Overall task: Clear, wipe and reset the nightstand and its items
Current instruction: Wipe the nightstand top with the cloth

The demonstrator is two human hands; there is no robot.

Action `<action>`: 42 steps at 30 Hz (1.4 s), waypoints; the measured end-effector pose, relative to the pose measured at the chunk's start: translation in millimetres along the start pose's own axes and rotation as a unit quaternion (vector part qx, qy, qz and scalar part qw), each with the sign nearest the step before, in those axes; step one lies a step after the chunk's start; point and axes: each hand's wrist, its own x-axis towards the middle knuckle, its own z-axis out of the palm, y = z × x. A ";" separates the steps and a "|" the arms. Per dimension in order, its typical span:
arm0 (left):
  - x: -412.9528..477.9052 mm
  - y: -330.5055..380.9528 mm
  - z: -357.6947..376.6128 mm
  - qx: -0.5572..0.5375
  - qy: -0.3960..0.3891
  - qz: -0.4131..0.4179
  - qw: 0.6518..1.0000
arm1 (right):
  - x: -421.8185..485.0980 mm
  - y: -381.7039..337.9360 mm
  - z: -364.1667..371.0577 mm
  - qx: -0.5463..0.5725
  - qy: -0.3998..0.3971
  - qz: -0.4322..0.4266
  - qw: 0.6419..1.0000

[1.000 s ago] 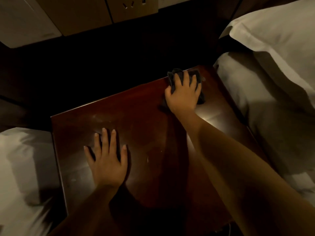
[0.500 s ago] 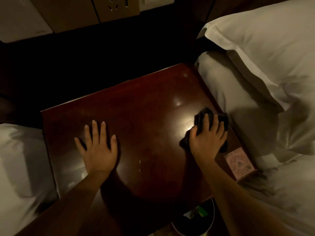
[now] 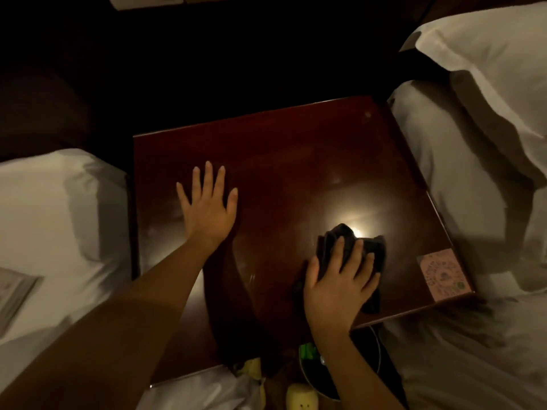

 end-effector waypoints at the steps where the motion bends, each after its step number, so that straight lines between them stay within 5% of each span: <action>1: -0.7 -1.0 -1.2 -0.008 -0.004 0.005 1.000 | -9.4 -2.8 0.2 -0.004 -0.008 -0.009 1.000; 9: -81.5 -33.5 -2.3 -0.008 0.008 -0.019 1.000 | -23.9 31.6 -13.1 -0.028 -0.087 -0.179 0.980; 16: -93.3 -33.4 1.0 -0.005 0.031 -0.052 0.998 | 15.7 24.3 -4.0 -0.020 -0.033 -0.326 0.945; 28: -89.6 -38.7 5.5 0.018 0.037 -0.039 0.998 | 160.2 -149.4 12.1 0.027 0.003 -0.319 0.947; 42: -89.3 -40.7 6.7 0.015 0.016 -0.031 0.999 | 185.9 -240.9 19.0 0.051 0.022 -0.285 0.957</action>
